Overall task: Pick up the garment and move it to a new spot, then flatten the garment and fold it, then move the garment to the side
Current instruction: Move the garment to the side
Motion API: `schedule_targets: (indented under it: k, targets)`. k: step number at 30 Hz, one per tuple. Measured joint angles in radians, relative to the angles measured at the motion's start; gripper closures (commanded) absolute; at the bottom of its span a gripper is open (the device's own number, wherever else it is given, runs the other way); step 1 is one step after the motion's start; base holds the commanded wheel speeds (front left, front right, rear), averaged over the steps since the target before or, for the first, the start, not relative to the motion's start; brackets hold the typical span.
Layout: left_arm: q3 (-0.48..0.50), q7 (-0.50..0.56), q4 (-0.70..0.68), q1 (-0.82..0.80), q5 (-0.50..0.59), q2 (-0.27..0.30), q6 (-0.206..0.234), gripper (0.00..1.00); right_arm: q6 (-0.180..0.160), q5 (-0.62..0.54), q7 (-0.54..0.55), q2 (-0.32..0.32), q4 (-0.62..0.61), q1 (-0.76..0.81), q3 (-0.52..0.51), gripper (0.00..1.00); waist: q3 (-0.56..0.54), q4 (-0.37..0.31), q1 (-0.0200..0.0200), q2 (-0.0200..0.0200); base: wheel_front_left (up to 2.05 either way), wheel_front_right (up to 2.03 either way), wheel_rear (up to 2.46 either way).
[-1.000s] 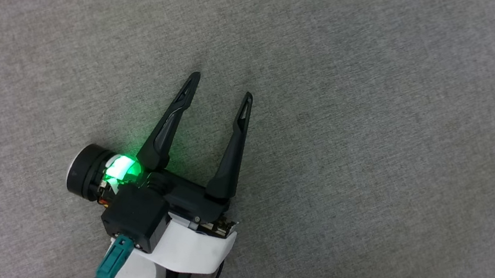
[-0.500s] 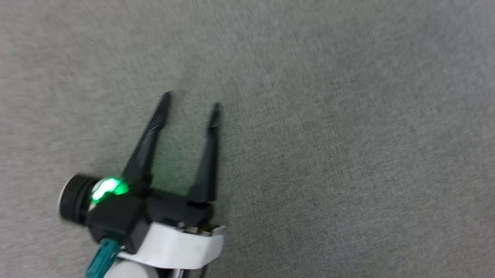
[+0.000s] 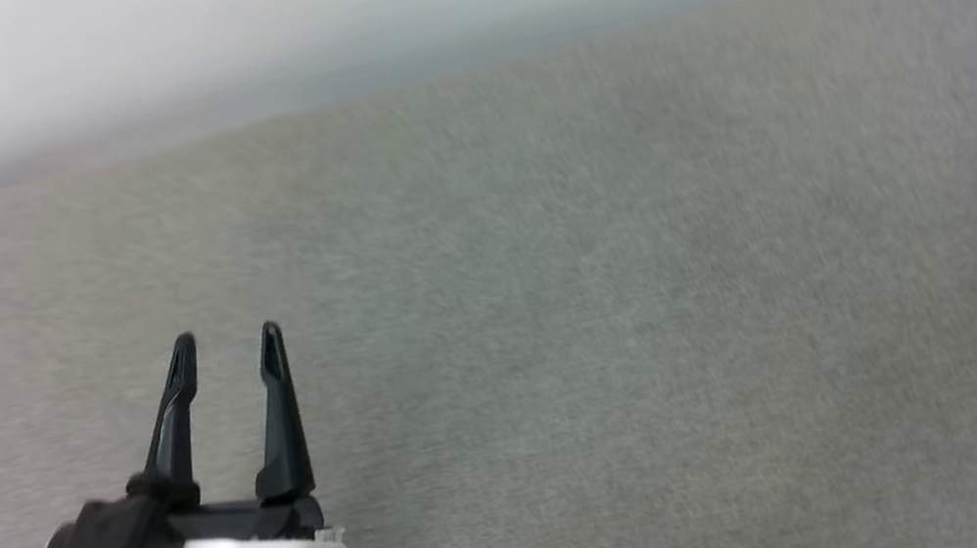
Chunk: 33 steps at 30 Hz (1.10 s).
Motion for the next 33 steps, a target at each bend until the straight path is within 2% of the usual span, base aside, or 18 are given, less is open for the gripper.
schedule_targets:
  k: [3, 8, 13, 16, 21, 33]
  targets:
    - [0.011, 0.0, 0.014, 0.023, 0.014, -0.007, 0.001, 0.0, 0.0, 0.053, 0.002, 0.104, -0.095, 0.095, -0.034, 0.0, -0.044, 0.036, 0.0, 0.0, 0.0, 0.0, 0.0]
    - [0.008, 0.0, 0.037, 0.06, 0.034, -0.015, -0.001, 0.0, 0.0, 0.035, -0.015, 0.226, -0.217, 0.249, -0.042, 0.0, -0.09, 0.094, 0.0, 0.0, 0.0, 0.0, 0.0]
    - [-0.018, 0.0, 0.056, 0.075, 0.086, -0.013, -0.006, 0.0, 0.0, 0.002, -0.107, 0.348, -0.261, 0.374, -0.053, 0.0, -0.122, 0.132, 0.0, 0.0, 0.0, 0.0, 0.0]
    - [-0.015, 0.0, 0.071, 0.081, 0.089, -0.015, -0.006, 0.0, 0.0, -0.026, -0.152, 0.396, -0.26, 0.418, -0.029, 0.0, -0.133, 0.141, 0.0, 0.0, 0.0, 0.0, 0.0]
    - [-0.016, 0.0, 0.103, 0.084, 0.047, -0.026, -0.014, 0.0, 0.0, -0.032, -0.195, 0.426, -0.205, 0.448, -0.008, 0.0, -0.145, 0.143, 0.0001, 0.0, 0.0, 0.0, 0.0]
    - [0.016, 0.0, 0.113, 0.097, 0.069, -0.033, -0.017, 0.0, 0.0, -0.038, -0.234, 0.43, -0.131, 0.447, 0.012, 0.0, -0.16, 0.139, 0.0003, 0.0, 0.0, 0.0, 0.0]
